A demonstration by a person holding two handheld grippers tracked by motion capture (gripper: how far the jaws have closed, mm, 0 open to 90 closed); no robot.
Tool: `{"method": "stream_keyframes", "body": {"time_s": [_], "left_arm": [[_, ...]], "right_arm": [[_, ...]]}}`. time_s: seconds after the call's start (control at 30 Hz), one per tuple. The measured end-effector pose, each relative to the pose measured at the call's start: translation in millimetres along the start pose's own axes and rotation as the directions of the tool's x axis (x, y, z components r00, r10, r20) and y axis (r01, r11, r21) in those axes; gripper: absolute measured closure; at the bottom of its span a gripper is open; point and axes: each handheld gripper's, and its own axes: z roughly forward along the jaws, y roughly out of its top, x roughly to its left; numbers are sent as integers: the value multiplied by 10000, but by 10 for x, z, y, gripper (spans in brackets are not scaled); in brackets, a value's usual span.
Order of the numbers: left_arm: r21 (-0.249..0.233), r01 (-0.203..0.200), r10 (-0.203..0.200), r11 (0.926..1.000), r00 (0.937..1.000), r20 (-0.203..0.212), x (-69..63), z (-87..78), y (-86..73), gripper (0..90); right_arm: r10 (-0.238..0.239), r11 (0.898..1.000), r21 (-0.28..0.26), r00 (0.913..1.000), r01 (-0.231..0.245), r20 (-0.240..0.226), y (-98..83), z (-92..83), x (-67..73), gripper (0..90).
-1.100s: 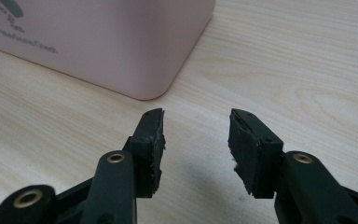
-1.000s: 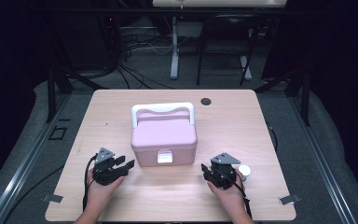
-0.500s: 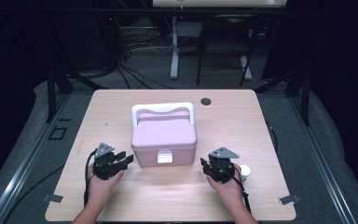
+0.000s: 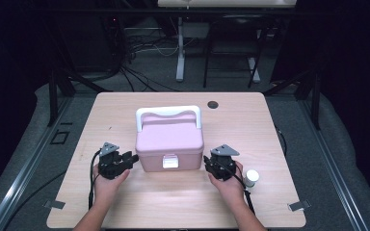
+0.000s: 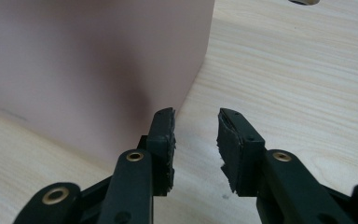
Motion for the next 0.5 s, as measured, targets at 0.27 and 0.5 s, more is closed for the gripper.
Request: {"method": "stream_keyframes", "body": {"time_s": [0.27,0.5], "left_arm": [[16,-108,108,9999,9999,-111,-12,16,15,618],[-17,-163,163,9999,9999,-21,-35,1,8,655]], "right_arm": [[144,9995,-283,9998,-148,-124,98,40,-14,696],[313,9987,-399,9993,-322,-225,121,45,-23,738]]}}
